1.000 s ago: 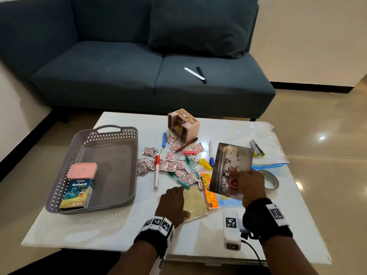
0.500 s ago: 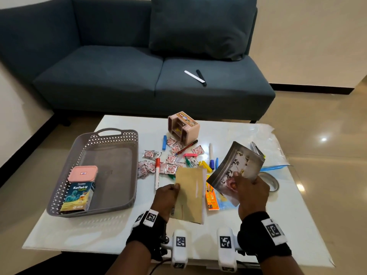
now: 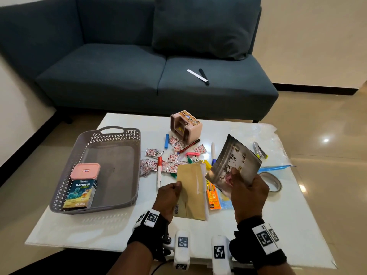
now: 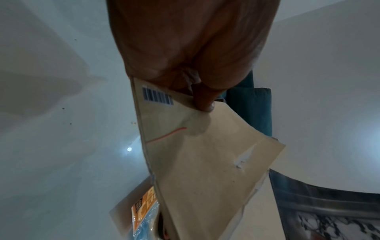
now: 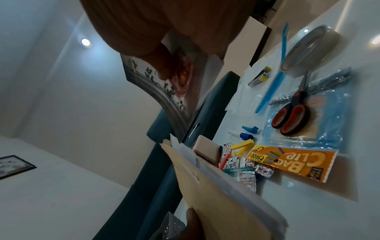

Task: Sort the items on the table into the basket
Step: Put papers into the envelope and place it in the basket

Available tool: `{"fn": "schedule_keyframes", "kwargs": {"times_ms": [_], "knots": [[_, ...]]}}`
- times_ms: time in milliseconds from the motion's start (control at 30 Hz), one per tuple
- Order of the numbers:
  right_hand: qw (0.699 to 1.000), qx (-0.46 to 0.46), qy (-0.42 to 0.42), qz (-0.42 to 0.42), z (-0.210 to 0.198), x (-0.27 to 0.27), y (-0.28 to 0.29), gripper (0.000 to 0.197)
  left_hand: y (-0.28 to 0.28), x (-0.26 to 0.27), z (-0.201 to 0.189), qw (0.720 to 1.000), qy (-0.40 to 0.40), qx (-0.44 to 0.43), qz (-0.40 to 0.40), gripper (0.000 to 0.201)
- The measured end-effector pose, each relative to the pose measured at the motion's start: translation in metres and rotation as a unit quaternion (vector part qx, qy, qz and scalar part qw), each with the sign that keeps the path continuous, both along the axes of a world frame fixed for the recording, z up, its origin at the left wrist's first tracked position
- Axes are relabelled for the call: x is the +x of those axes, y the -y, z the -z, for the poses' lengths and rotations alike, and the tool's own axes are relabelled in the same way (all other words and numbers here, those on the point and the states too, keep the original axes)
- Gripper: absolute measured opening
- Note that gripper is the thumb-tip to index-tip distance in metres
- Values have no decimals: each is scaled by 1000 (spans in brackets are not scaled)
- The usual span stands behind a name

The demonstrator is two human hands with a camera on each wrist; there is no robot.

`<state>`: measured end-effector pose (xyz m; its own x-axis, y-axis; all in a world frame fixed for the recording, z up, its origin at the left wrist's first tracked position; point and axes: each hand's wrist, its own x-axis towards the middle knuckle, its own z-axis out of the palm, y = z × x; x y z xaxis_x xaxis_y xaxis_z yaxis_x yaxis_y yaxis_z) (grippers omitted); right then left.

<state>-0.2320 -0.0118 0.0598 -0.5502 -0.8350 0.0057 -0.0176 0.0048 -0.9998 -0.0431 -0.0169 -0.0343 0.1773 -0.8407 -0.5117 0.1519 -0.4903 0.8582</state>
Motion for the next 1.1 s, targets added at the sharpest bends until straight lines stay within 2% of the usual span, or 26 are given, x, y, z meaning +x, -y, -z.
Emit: {"fn": "schedule_keyframes", "kwargs": {"times_ms": [100, 233, 433, 500, 633, 767, 967, 1100], "knots": [[999, -15, -42, -17, 2, 4, -3, 10, 1, -1, -1, 1000, 3, 5, -3, 27], [989, -74, -128, -2, -3, 8, -8, 5, 2, -1, -5, 1000, -5, 15, -14, 26], [979, -130, -157, -4, -6, 10, -15, 5, 0, -3, -4, 1000, -7, 16, -13, 27], [983, -134, -124, 13, -9, 11, -17, 11, 0, -4, -4, 1000, 0, 14, -16, 26], [993, -84, 75, 36, -12, 11, -12, 8, 0, -5, -2, 1000, 0, 10, -14, 27], [993, -44, 102, 47, -9, 9, -9, 14, -1, -8, -6, 1000, -8, 9, 1, 29], [990, -32, 132, 42, -10, 8, -11, 13, -2, -11, -17, 997, -71, 29, 22, 33], [979, -29, 196, 43, -13, 7, -11, 8, -1, -11, -15, 998, -41, 27, 25, 32]]}}
